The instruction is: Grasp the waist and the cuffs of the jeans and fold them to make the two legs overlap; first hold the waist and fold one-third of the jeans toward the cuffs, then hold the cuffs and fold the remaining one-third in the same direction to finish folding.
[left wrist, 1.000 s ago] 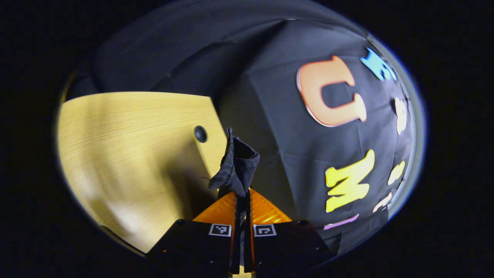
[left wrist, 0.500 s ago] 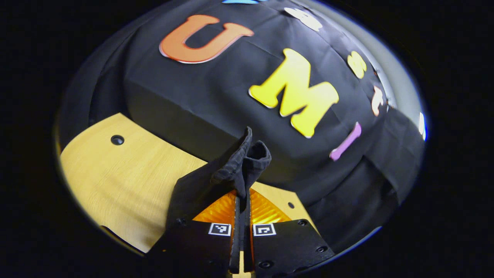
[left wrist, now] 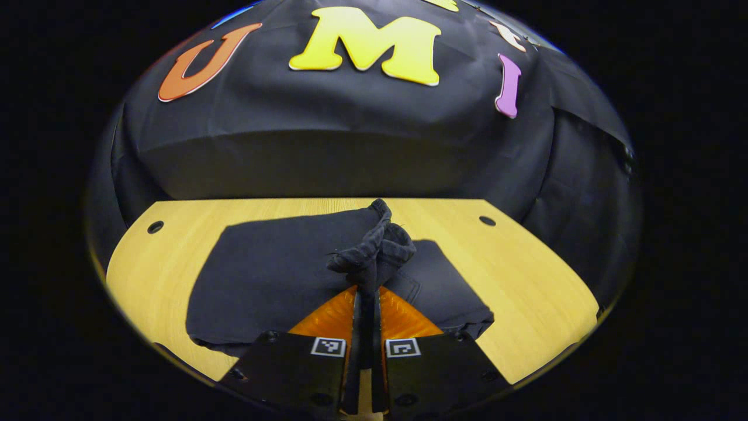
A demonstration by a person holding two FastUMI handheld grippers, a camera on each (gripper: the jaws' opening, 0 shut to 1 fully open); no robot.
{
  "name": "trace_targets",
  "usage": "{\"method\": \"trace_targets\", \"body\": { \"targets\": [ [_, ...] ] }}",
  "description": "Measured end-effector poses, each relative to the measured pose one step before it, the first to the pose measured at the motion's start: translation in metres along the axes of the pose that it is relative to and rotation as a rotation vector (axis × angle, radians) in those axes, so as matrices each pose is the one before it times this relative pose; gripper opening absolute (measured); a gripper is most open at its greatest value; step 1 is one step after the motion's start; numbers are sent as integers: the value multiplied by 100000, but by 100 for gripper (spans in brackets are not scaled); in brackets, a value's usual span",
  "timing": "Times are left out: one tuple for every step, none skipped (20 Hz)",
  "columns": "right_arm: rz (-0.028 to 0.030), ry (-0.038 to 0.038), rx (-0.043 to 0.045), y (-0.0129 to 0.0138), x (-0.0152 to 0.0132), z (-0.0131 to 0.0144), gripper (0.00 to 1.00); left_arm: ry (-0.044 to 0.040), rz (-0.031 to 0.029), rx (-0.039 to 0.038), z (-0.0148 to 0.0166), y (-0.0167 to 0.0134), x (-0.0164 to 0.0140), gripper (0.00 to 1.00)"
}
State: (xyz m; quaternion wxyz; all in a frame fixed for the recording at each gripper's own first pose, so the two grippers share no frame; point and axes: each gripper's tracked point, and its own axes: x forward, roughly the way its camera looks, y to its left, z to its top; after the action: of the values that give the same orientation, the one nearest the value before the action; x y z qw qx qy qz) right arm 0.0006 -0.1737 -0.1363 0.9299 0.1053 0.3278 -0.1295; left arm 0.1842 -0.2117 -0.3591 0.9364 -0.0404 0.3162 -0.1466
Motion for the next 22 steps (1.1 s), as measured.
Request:
{"method": "trace_targets", "body": {
  "targets": [
    [429,280,-876,137,257,-94,98,1218,662,-663,-614,148,382,16],
    [588,578,-672,252,312,-39,98,-201,-472,-586,90,-131,-53,19],
    [521,782,-689,162,464,-130,98,45,-993,-157,108,-653,-53,29],
    [492,540,-45,237,330,8,98,163,-1654,-337,148,-752,-301,37],
    [1092,-156,483,342,253,258,98,-369,-836,-104,188,-626,-9,58],
    [1098,-481,-38,448,265,437,98,-124,1968,685,211,-67,-575,79],
    [1234,-697,-676,598,345,245,98,65,-339,-100,182,-432,-423,100],
    [1450,-854,-884,688,236,432,98,-76,-1296,-1804,298,-573,-977,100],
    [1906,-1045,-882,590,342,462,98,-177,-707,-2216,226,-476,-945,100],
    [1836,-1460,-1074,784,241,691,98,-944,-398,-2007,614,-197,-1275,100],
    [1589,-2012,-1572,714,352,781,98,-1448,5,-1371,961,-149,-1427,100],
    [1839,-2414,-1536,969,306,968,98,-2359,595,-869,1345,81,-1475,100],
    [2415,-2759,-1826,1101,302,1019,98,-3429,1539,224,1716,372,-1632,100],
    [2424,-2633,-2143,1360,397,1136,98,-4178,1406,766,2176,429,-1854,100],
    [2437,-3157,-2116,1308,447,1101,98,-4667,1758,385,2504,551,-1979,100],
    [2458,-3883,-1978,1395,389,1520,98,-5027,1831,405,2746,564,-1833,99],
    [2516,-4302,-2025,1374,460,1517,98,-5369,1372,352,2906,523,-1717,98],
    [1858,-4313,-2024,1415,585,1721,98,-5535,1656,719,3286,523,-1703,98],
    [1516,-4255,-1666,1004,361,1383,98,-5464,2189,1113,2986,413,-1245,98],
    [1774,-4414,-1031,1257,296,1615,98,-5406,2820,700,3008,895,-1184,98],
    [1045,-3566,-568,1046,246,1363,98,-4321,2014,97,2559,830,-1056,98],
    [1118,-3376,66,943,231,1210,96,-3604,2004,-346,2147,709,-1096,100]
  ]
}}
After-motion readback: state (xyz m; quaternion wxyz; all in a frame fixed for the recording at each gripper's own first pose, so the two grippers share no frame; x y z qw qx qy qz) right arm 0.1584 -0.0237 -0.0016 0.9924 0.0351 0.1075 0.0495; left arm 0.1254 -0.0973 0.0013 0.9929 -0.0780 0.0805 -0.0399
